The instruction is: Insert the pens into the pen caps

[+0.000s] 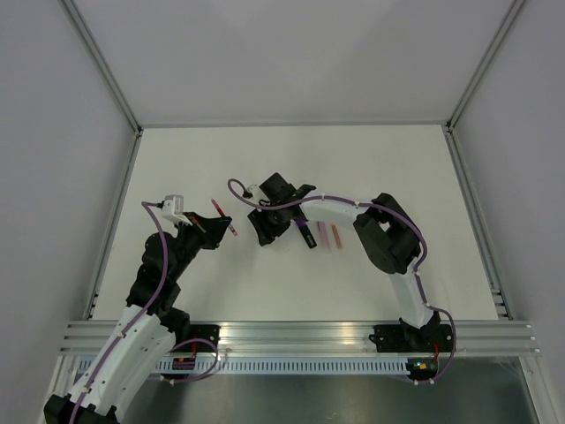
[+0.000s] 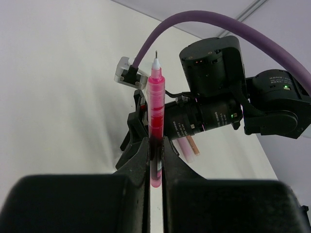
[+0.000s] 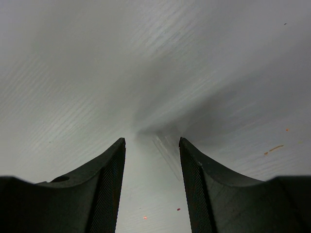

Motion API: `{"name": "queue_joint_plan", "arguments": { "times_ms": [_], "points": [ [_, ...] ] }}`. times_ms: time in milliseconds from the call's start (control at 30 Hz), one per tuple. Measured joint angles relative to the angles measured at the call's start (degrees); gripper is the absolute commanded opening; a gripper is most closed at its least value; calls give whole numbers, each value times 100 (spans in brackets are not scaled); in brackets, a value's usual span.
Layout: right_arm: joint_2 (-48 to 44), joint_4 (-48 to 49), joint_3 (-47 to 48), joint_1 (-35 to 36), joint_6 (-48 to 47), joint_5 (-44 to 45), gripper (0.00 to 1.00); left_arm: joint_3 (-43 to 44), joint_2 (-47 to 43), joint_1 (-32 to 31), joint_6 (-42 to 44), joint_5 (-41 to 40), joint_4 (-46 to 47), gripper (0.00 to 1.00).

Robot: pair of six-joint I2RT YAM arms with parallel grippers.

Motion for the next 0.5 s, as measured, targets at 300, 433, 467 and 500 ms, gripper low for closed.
{"name": "queue_joint_plan", "arguments": {
  "times_ms": [300,433,467,500],
  "points": [
    [-46,225,-155,162,-15,-225,55,-2,0,0,0,0,0,2],
    [-103,302,-271,210,-24,-310,55,-2,0,0,0,0,0,2],
    [-125,317,-308,223,-22,-328,54,-2,0,0,-2,0,0,2],
    [-146,337,-345,236,-22,-332,54,-2,0,0,-2,0,0,2]
  ]
}}
